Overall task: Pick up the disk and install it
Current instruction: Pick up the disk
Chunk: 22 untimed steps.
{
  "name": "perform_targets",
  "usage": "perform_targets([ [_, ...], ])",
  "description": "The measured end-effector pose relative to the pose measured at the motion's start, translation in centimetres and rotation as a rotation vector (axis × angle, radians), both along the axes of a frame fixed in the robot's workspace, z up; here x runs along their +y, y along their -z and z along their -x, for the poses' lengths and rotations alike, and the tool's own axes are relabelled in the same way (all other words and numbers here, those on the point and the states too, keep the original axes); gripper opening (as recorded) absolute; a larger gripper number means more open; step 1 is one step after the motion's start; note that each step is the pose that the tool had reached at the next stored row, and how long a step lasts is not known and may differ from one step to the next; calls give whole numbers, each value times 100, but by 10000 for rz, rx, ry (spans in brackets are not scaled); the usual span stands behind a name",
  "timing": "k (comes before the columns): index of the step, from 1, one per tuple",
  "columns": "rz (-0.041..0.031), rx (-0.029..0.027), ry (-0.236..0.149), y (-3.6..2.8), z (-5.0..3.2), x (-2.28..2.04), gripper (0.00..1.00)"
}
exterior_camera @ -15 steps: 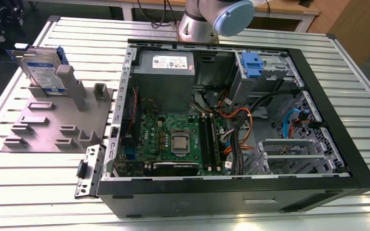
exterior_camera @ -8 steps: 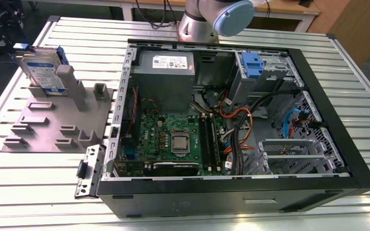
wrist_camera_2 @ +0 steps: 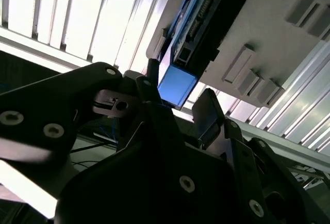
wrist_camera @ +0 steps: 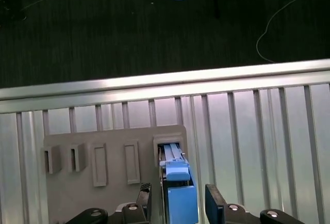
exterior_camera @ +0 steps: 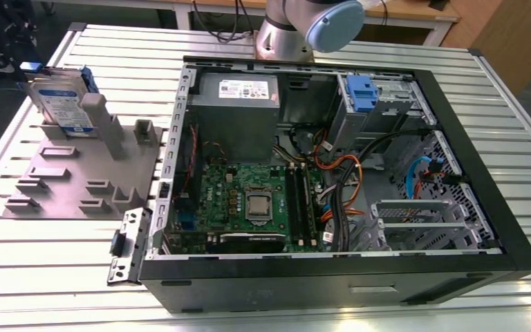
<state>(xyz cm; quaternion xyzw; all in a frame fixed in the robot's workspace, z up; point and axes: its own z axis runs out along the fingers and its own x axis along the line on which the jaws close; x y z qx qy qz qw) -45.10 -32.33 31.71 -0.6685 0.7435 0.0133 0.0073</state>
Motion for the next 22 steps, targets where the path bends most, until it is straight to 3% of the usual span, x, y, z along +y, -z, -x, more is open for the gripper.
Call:
perform_targets([
  [9,-8,0,-199,94,6,0,51],
  [10,-8,-1,-252,103,6,2,45],
  [15,-9,-40,-491,155,6,7,45],
  [22,-13,-59,-510,244,11,7,45],
])
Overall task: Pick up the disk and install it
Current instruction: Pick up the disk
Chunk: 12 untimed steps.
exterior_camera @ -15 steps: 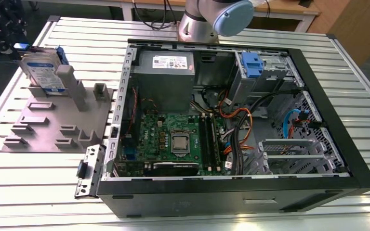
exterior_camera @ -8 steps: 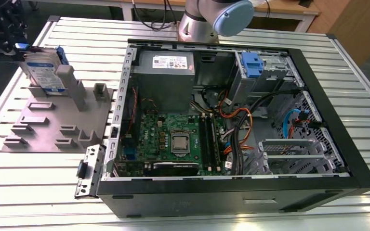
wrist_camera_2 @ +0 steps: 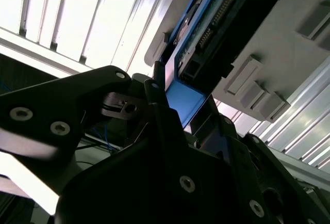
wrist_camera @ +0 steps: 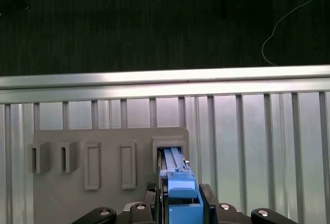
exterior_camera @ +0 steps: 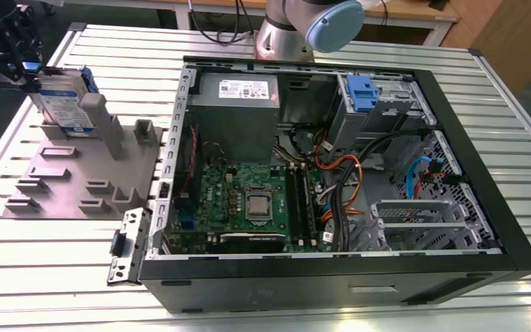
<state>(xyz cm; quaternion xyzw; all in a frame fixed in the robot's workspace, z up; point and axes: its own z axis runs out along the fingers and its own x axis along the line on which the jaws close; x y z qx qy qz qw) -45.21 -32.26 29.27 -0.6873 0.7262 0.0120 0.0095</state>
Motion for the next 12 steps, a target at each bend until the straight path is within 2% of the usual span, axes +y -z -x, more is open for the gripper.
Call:
perform_targets([
  [9,-1,-1,-1,17,1,1,45],
  [12,-1,-2,-1,19,1,16,45],
])
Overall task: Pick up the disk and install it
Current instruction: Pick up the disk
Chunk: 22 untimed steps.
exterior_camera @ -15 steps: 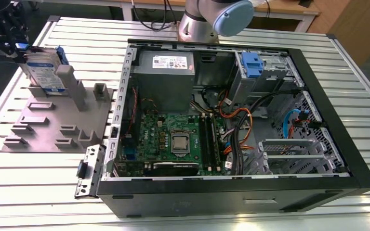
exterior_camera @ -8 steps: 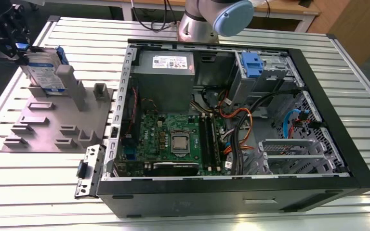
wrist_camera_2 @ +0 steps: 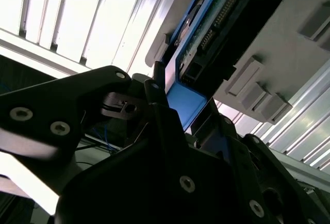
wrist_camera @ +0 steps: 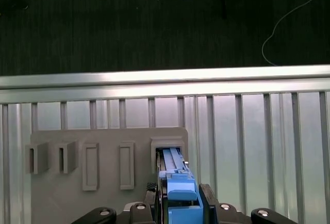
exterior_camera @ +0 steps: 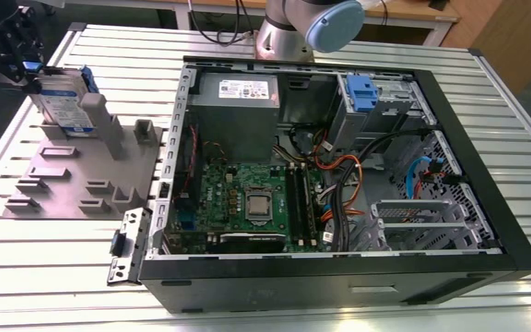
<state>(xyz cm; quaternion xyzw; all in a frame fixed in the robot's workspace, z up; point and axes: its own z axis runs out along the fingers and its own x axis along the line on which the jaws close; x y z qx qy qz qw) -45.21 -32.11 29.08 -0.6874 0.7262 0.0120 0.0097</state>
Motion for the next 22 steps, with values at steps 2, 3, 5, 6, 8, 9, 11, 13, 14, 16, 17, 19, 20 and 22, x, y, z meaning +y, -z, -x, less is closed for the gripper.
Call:
perform_targets([
  [2,1,2,-1,0,0,0,45],
  [3,2,3,-1,1,0,0,45],
  [5,19,2,0,2,0,-2,45],
  [6,28,2,1,2,0,-5,45],
  [8,41,1,1,3,0,-8,45],
  [9,50,2,0,3,0,-11,45],
  [11,56,1,0,3,0,-13,45],
  [13,56,2,0,3,0,-13,45],
  [14,56,2,0,3,0,-13,45],
  [16,57,2,0,3,0,-13,45],
  [17,56,2,0,3,0,-13,45],
  [19,57,2,0,4,0,-13,45],
  [20,56,2,0,4,0,-13,45],
  [22,57,3,0,4,0,-13,43],
])
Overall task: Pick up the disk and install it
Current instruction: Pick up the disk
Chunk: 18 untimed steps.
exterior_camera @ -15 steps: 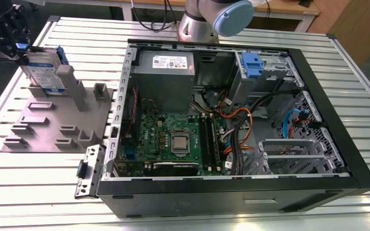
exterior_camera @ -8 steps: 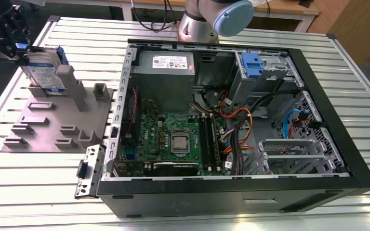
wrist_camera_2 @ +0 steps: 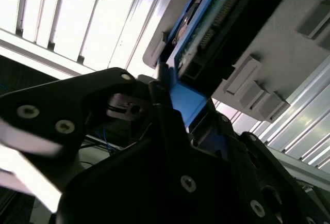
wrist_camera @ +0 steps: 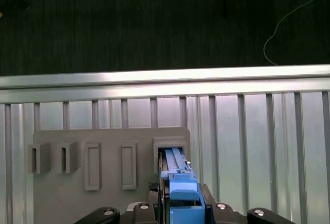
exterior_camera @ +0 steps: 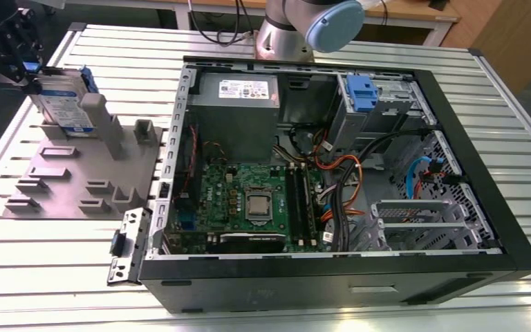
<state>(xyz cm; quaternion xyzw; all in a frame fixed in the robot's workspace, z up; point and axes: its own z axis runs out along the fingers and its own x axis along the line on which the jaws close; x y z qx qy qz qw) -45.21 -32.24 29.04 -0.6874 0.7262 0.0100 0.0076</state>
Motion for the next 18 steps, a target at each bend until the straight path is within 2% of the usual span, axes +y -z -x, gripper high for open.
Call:
perform_targets([
  [1,0,0,0,0,0,0,43],
  [2,-1,0,-1,0,0,0,37],
  [18,-1,-3,0,2,0,0,37],
])
